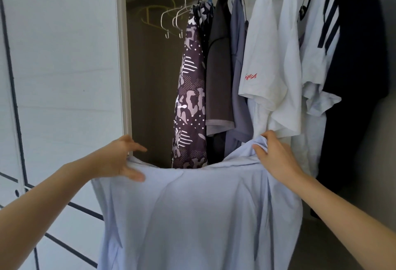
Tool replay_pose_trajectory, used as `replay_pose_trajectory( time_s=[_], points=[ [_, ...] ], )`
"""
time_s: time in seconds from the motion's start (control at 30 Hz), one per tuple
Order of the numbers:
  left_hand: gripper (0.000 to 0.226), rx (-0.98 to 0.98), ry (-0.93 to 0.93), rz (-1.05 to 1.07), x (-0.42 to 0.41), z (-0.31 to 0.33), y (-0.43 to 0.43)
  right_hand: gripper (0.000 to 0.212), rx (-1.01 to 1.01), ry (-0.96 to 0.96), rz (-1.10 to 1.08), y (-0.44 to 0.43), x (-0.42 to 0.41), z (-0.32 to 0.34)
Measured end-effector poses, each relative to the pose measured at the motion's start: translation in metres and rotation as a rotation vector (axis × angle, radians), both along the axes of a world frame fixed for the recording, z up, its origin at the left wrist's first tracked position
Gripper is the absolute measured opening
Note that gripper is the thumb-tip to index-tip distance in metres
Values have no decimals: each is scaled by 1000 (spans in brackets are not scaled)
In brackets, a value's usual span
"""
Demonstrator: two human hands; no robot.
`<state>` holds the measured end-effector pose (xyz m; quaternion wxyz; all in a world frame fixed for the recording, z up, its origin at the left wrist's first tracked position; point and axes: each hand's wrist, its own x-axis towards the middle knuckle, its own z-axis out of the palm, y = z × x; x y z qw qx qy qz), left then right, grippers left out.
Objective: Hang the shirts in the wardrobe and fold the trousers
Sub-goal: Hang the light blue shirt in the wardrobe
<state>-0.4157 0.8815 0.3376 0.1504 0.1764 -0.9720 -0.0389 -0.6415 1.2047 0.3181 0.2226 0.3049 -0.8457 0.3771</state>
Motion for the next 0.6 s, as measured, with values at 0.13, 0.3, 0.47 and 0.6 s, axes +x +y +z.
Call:
replay_pose_trajectory(
  time_s=[0.13,0.3,0.47,0.6],
  points=[
    [47,-51,157,304,-6,-3,-4,27,180,114,9,-5,11,5],
    [32,502,523,218,-12,27,1,28,313,246,-17,-12,16,25],
    [17,869,548,59,-26,57,2,26,328,326,-3,-27,19,54],
    [18,953,552,-25,-35,89,5,13,318,409,73,-52,36,77]
  ],
)
